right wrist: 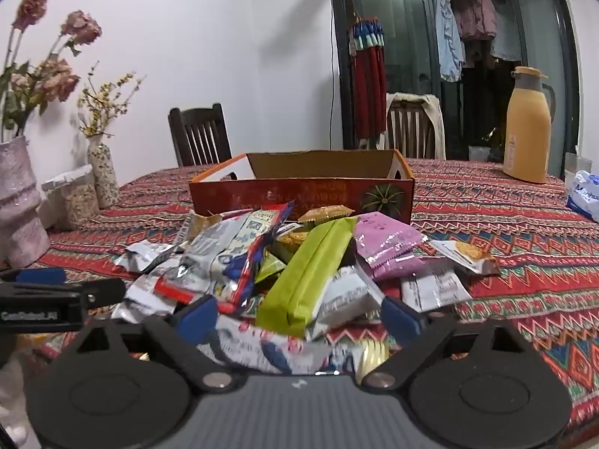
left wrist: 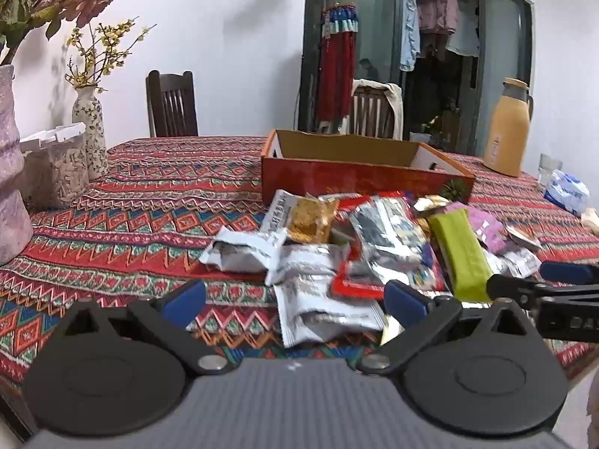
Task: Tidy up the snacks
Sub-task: 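Grasp the lime-green snack bar from the pile with the right gripper, then grasp a white snack packet with the left gripper while the right gripper lifts the green bar, then carry both snacks over the cardboard box and open both grippers to drop them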
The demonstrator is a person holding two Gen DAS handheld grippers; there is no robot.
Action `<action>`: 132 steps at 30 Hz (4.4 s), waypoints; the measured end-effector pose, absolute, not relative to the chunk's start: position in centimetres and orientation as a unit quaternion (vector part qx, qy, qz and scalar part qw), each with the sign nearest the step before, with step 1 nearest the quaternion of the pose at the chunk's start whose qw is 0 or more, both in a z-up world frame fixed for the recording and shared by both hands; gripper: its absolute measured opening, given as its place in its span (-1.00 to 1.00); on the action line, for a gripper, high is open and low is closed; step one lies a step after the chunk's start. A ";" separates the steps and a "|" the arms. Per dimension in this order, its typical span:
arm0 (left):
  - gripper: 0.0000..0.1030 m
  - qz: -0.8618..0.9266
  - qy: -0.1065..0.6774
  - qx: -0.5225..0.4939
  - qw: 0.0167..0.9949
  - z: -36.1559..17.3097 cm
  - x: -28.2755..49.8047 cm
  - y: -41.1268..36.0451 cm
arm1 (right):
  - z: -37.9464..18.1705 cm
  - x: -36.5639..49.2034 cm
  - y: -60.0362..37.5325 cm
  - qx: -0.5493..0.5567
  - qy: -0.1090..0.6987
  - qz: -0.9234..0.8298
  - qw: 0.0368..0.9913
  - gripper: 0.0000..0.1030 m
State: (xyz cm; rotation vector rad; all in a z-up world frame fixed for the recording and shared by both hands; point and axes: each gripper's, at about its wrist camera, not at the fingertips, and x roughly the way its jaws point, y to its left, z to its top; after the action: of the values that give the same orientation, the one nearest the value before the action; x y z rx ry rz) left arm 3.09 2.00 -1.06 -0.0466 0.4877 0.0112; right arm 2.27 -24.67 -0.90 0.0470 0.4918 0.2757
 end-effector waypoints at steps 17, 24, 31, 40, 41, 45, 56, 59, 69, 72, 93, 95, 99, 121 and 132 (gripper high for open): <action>1.00 0.008 0.261 -0.040 0.965 -2.1 7.0 3.8 | -2.8 9.8 -20.4 -0.032 0.282 0.083 0.955 -0.04; 1.00 0.010 0.273 -0.042 0.961 -2.6 7.7 4.4 | -2.8 9.4 -19.5 -0.089 0.273 0.078 0.955 -0.28; 1.00 -0.006 0.296 -0.034 0.954 -3.2 8.0 3.8 | -2.4 9.9 -20.9 -0.051 0.268 0.084 0.958 -0.35; 1.00 -0.034 0.324 -0.005 0.945 -4.0 8.8 0.9 | -1.0 8.8 -22.9 0.008 0.224 0.085 0.971 -0.35; 1.00 -0.031 0.328 -0.004 0.944 -4.2 9.0 0.6 | -0.9 8.6 -23.1 0.011 0.222 0.087 0.971 -0.35; 1.00 -0.027 0.345 -0.012 0.938 -4.7 9.6 0.1 | -1.0 7.7 -24.0 0.026 0.215 0.100 0.971 -0.35; 0.99 0.000 0.349 -0.036 0.937 -4.7 9.5 0.3 | -2.6 5.9 -24.6 0.050 0.219 0.134 0.965 -0.35; 0.87 0.001 0.347 -0.046 0.937 -4.5 9.0 0.8 | -3.3 5.7 -24.6 0.054 0.218 0.138 0.965 -0.35; 0.37 -0.001 0.335 -0.056 0.940 -3.8 8.0 2.0 | -4.3 6.6 -24.0 0.066 0.211 0.122 0.968 -0.35; 0.30 -0.003 0.326 -0.047 0.944 -3.7 7.7 2.0 | -4.3 6.9 -23.8 0.066 0.209 0.115 0.969 -0.34; 0.29 0.014 0.291 -0.039 0.956 -1.4 6.6 3.5 | -3.4 6.8 -24.7 0.073 0.191 0.086 0.975 -0.34; 0.29 0.012 0.285 -0.038 0.958 -0.9 6.6 3.4 | -3.0 6.6 -24.9 0.073 0.185 0.084 0.976 -0.34; 0.29 0.008 0.270 -0.037 0.962 0.3 7.2 3.1 | -2.1 6.6 -25.3 0.074 0.173 0.082 0.979 -0.34; 0.30 -0.010 0.209 -0.016 0.978 7.8 17.8 -0.6 | 5.2 15.6 -26.9 0.045 0.146 0.088 0.984 -0.34; 0.30 0.004 0.219 -0.020 0.975 7.8 27.5 -2.3 | 6.4 25.9 -25.6 0.051 0.174 0.097 0.979 -0.34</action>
State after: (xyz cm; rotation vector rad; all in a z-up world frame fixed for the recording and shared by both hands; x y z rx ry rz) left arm 27.52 -2.31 7.83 -0.0396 0.4419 0.0072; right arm 25.88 -25.59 6.43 0.1030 0.3502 0.1946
